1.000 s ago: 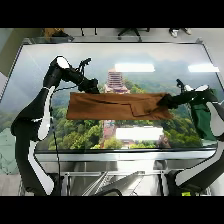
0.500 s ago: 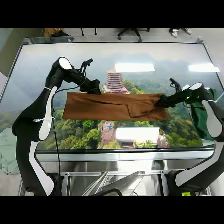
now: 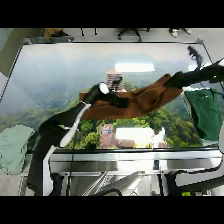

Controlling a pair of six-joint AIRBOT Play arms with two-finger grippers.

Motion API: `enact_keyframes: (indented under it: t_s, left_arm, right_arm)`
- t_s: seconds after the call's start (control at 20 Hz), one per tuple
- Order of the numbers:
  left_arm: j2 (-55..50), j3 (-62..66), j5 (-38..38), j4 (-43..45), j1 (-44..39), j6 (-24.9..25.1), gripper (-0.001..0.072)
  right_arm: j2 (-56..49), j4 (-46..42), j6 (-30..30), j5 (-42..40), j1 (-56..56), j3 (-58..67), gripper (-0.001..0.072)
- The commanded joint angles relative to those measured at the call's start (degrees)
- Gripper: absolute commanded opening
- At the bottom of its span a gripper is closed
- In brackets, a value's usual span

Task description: Fold the shirts.

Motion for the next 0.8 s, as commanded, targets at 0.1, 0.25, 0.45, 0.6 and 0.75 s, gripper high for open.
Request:
enact_keyframes:
  t_s: [0.1, 0.25, 0.45, 0.6, 0.75]
  left_arm:
    - [-7.4, 11.1, 6.9, -1.0, -7.7, -5.1, 0.0012]
    - [-2.1, 8.8, 2.2, -0.8, -4.6, -3.6, 0.0012]
    - [10.8, 7.6, -16.5, -0.8, 8.1, 2.3, 0.0012]
    - [20.8, 7.6, -24.1, -0.8, 18.4, 2.3, 0.0012]
    - [27.7, 6.3, -27.0, -0.8, 26.3, 2.5, 0.0012]
  right_arm:
    - [2.1, 2.0, 1.5, 4.3, 0.1, 4.5, 0.002]
    - [1.3, 2.1, 2.2, 4.3, 0.1, 4.4, 0.002]
    - [0.4, 2.3, 3.8, 1.7, 2.8, 4.4, 0.002]
    - [-1.1, 2.3, 5.3, -7.0, 12.8, 4.4, 0.0021]
    - [-5.8, 2.3, 5.6, -20.1, 29.0, 4.4, 0.0023]
